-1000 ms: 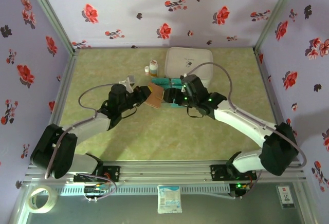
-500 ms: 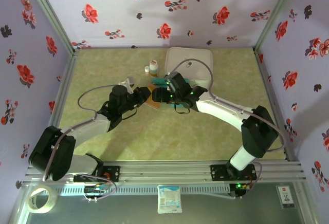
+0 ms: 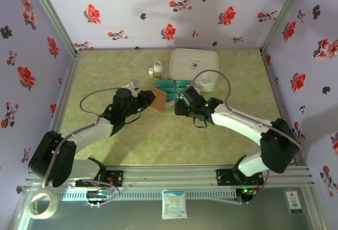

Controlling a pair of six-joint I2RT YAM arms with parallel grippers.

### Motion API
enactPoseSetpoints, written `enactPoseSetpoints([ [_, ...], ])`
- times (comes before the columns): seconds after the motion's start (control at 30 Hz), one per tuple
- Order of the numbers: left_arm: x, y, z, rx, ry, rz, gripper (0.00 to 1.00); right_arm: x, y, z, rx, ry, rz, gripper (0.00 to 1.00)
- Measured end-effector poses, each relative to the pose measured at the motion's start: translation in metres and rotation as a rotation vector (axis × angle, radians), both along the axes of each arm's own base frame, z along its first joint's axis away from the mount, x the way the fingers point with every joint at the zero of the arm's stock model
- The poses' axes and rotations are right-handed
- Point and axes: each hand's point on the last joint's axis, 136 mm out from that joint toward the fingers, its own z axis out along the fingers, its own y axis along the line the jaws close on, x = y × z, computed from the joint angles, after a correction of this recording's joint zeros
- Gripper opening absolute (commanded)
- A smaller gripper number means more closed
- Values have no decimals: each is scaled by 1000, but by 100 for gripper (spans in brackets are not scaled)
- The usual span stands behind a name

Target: Put the credit cards into the card holder

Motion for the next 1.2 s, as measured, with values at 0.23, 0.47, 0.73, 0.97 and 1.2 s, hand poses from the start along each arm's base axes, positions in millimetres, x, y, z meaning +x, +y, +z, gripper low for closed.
enactPoseSetpoints([
  [0.23, 0, 0, 0, 10, -10, -5, 0, -7, 5, 40, 126, -59, 25, 68],
  [0.47, 0, 0, 0, 11, -10, -5, 0, 0, 37, 48, 263, -17, 66, 65],
  [0.73, -1, 0, -2, 17, -5, -6, 0, 17, 59, 44, 342, 10, 68, 46],
  [0.97, -1, 1, 0, 15, -9, -6, 0, 25, 70, 34, 391, 48, 63, 22],
  [1.2, -1, 1, 0, 16, -9, -6, 6, 24, 76, 36, 422, 59, 74, 0],
])
